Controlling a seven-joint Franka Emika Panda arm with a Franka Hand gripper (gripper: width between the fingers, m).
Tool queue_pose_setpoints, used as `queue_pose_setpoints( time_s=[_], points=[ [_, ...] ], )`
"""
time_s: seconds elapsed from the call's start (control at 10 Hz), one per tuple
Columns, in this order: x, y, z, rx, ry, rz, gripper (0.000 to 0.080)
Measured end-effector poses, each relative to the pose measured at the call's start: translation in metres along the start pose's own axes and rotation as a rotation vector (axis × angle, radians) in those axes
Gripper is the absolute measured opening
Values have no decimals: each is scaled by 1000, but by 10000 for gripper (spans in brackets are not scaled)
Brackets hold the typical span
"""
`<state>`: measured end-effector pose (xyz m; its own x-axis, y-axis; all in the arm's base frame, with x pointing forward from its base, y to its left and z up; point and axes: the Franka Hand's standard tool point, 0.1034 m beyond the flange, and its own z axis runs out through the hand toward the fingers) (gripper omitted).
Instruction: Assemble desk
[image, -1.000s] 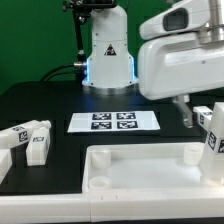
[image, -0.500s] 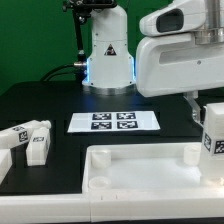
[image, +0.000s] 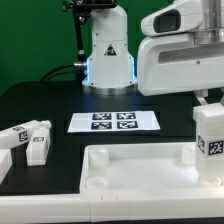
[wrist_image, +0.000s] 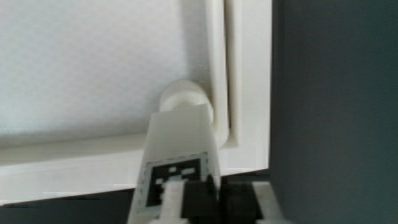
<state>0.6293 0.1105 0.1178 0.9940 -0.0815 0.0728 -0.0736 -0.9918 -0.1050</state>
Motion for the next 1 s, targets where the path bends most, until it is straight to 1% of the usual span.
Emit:
queue_pose_setpoints(
  time_s=[0.1, 0.2, 0.3, 0.4, 0.5, 0.6, 0.7, 0.8, 0.9, 1.0],
  points=[
    [0, 0, -1, 0, -3, -6, 2],
    [1, 1, -7, 0, -14, -67, 1],
    [4, 3, -17, 0, -26, -201, 1],
    [8, 3, -30, 0, -32, -281, 1],
    [15, 1, -39, -5, -22, -338, 123],
    [18, 1, -39, -5, -19, -350, 262],
    [22, 2, -39, -3, -23, -322, 422],
    [28, 5, -39, -2, -40, -294, 422],
    [39, 9, -39, -1, -46, -283, 582],
    [45, 13, -35, -2, -42, -280, 582]
  ],
)
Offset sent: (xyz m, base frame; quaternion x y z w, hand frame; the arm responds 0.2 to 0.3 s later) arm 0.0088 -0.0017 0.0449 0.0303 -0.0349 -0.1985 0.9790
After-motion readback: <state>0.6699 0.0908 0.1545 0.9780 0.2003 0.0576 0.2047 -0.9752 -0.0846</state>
